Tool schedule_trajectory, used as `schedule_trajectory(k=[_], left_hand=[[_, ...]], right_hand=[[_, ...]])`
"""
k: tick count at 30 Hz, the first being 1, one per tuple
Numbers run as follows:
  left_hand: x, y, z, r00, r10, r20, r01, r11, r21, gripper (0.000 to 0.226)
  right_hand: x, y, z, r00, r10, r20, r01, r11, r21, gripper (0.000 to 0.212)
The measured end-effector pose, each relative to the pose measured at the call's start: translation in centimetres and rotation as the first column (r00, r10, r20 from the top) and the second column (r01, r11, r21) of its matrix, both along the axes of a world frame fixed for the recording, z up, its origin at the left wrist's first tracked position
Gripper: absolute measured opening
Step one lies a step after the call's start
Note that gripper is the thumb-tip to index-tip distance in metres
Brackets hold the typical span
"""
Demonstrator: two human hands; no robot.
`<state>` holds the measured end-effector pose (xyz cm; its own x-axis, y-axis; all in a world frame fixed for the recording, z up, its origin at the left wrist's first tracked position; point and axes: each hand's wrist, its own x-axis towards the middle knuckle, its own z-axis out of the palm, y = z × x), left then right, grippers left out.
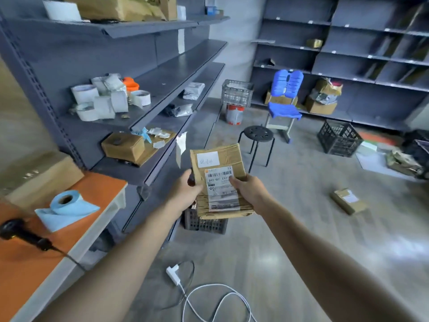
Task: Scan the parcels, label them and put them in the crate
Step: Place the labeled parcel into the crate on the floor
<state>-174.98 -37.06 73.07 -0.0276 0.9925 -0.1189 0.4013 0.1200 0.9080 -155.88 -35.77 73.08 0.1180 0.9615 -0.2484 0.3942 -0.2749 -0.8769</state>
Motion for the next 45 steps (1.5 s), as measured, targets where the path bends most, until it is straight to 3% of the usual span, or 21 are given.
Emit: schedule_trajectory(k=[4,7,11,17,22,25,27,28,31,36,41,45], left_hand=[[8.7,3.9,-0.5,0.999,-0.036,0.029,0.037,0.999,-0.033,0.031],[13.6,6.8,-0.6,0.998,-0.053,0.025,0.055,0.997,-0.046,0.036],[17.2,11.1,-0.9,1.0,-0.002,-0.024,0.0,0.997,-0.079,0.065],[20.0,19.1,-3.1,0.997,0.05,-0.065,-0.056,0.994,-0.094,0.061],[20.7,27.7,-7.0,0.99,0.135,0.039,-0.127,0.979,-0.157,0.055],[20.1,33.4,-9.9,0.972,0.215,0.099,-0.19,0.958,-0.213,0.04],[19.3,36.8,-12.1,0.963,0.257,0.081,-0.23,0.94,-0.252,0.012],[18.9,38.2,-13.1,0.961,0.269,0.062,-0.246,0.936,-0.251,0.014],[17.3,41.6,-15.5,0.94,0.342,0.008,-0.325,0.899,-0.294,0.038],[15.1,44.9,-20.7,0.874,0.487,-0.015,-0.445,0.785,-0.43,0.025],[14.7,47.9,-28.0,0.78,0.626,-0.009,-0.533,0.656,-0.534,0.028],[15.7,50.2,-35.1,0.668,0.744,0.02,-0.568,0.528,-0.631,0.02]], right_hand=[[9.1,3.0,-0.2,1.0,-0.022,-0.013,0.022,1.0,-0.008,0.016],[14.4,5.7,-0.1,0.999,-0.039,-0.022,0.039,0.999,-0.017,0.024],[19.3,10.3,-0.2,0.998,-0.055,-0.035,0.054,0.998,-0.031,0.029],[22.8,18.3,-2.2,0.999,-0.03,0.013,0.031,0.997,-0.064,0.029],[23.4,27.7,-6.0,0.997,0.044,0.07,-0.035,0.992,-0.124,0.013],[22.4,34.8,-9.0,0.986,0.134,0.094,-0.115,0.977,-0.182,0.01],[21.1,39.5,-10.9,0.975,0.199,0.098,-0.172,0.956,-0.238,0.012],[20.4,41.6,-11.7,0.964,0.243,0.108,-0.207,0.941,-0.266,0.016],[17.9,47.8,-14.2,0.915,0.383,0.123,-0.327,0.886,-0.328,0.029],[13.9,55.5,-19.4,0.776,0.59,0.222,-0.482,0.783,-0.392,0.037],[10.6,61.7,-27.5,0.508,0.803,0.313,-0.655,0.595,-0.465,0.038],[8.3,66.0,-35.7,0.483,0.824,0.295,-0.663,0.564,-0.492,0.043]])
